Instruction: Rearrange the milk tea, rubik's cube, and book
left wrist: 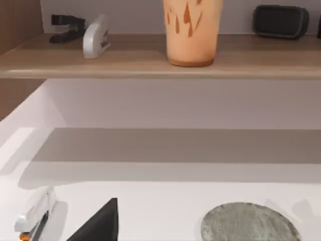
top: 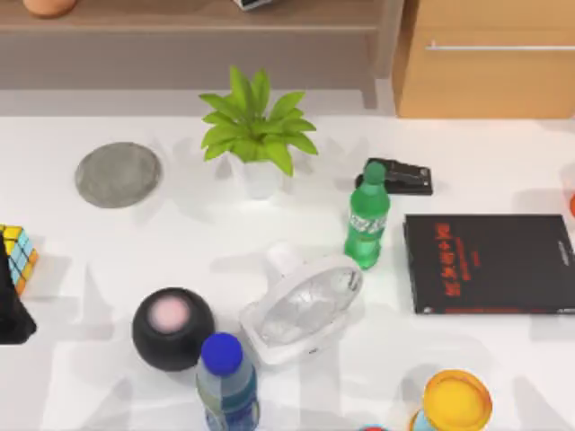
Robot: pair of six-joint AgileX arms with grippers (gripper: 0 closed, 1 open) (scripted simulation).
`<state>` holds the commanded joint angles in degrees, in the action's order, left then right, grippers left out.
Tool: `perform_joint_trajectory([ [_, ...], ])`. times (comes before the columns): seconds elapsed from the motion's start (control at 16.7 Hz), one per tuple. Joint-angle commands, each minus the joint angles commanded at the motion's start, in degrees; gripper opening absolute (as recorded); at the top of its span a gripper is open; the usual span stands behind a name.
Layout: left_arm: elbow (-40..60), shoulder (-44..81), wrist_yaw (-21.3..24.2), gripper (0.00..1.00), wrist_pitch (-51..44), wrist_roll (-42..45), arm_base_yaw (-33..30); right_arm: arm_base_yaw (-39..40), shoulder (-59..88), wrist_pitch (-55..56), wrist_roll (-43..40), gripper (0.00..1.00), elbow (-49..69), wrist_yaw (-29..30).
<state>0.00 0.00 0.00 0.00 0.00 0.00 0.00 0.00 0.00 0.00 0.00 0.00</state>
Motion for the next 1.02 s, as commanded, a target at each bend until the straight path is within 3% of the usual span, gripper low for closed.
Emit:
perform_joint_trajectory([
  [0.42,6.21,9.12,0.68,1.0,5.67,-0.06,-0.48,0.0,0.0,0.0,0.0,1.0,0.0,0.0],
  [1.02,32.9,61.04,1.5,1.0,29.91,0.04,-0.37,0.0,0.0,0.0,0.0,1.0,0.0,0.0],
])
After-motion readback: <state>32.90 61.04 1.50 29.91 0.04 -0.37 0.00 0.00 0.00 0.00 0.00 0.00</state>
